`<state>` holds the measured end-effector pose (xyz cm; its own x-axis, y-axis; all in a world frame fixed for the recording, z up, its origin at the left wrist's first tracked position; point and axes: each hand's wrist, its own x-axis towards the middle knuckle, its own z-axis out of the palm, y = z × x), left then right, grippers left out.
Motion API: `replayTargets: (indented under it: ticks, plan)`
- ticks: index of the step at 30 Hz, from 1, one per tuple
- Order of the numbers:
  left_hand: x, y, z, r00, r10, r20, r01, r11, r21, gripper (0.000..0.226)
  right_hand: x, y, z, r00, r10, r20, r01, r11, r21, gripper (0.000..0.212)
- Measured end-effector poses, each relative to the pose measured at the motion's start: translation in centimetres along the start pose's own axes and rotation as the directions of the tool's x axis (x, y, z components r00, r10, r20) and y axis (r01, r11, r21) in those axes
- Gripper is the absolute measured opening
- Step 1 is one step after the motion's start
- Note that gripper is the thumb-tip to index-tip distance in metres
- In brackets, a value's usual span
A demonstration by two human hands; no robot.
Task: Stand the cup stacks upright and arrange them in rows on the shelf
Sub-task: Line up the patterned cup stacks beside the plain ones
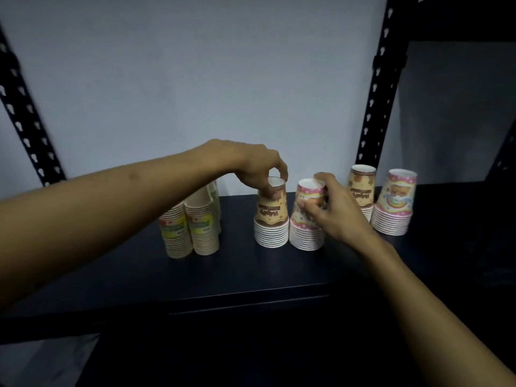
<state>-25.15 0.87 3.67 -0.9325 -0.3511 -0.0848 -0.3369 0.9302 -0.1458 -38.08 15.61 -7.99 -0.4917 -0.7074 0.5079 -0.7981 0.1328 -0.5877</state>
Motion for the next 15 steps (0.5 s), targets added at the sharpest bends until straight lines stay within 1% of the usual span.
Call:
replayTargets:
  ticks: [5, 15]
  plan:
    - [0.1, -3.9, 0.1, 0.995, -0.086, 0.05, 0.081, 0.992, 0.099, 0.052, 2.8, -1.7, 3.5, 0.997, 0.007, 0.081, -0.013, 0.997, 0.078, 0.062]
    - [0.8, -7.2, 0.5, 0.985, -0.158, 0.064, 0.152, 0.984, 0.094, 0.055, 6.1, -2.2, 6.6, 0.989, 0.019, 0.149, -0.041, 0.989, 0.143, 0.068]
